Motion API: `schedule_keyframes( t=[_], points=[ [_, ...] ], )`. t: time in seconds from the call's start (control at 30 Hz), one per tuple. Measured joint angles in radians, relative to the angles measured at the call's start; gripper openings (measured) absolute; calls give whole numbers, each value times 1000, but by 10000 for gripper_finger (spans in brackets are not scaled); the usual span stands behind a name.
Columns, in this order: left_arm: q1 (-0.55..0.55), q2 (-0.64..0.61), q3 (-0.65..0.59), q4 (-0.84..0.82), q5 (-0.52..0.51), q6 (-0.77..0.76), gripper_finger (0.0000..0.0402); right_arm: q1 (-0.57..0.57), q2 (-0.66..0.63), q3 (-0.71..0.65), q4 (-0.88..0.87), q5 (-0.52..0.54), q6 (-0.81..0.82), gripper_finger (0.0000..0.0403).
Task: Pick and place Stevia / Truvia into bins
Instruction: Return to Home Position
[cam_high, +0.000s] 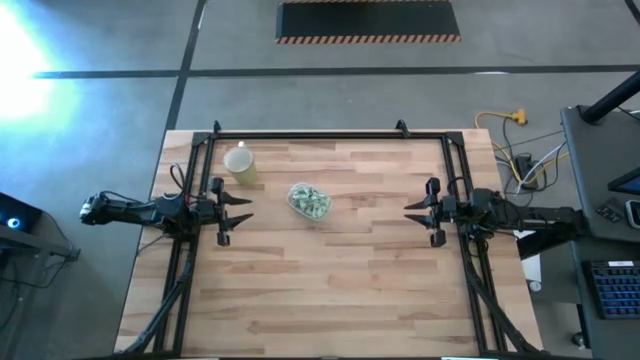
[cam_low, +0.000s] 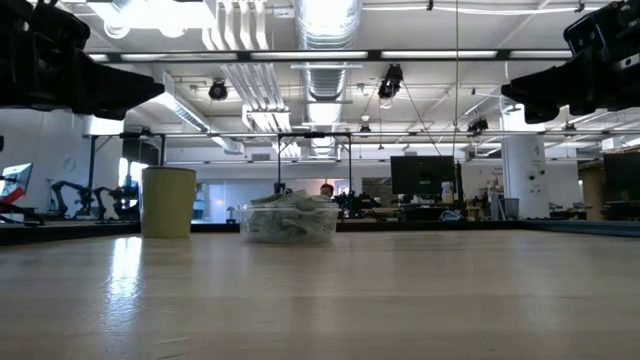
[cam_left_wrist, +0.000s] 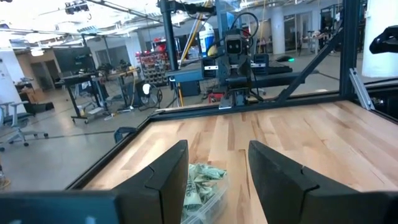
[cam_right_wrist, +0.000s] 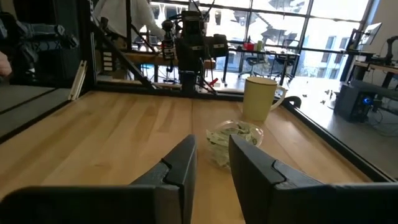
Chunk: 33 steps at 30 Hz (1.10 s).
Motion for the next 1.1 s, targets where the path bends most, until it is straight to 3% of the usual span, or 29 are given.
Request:
schedule_keyframes(
  t=[0.2,0.4,1.1],
  points=[
    [0,-2,0,1,-7,-11,153,0,0,0,0,2,0,79],
    [0,5,-1,9,-109,-80,153,0,0,0,0,2,0,84],
    [0,50,-1,8,-90,-81,153,0,2,0,0,2,-5,75]
  ],
)
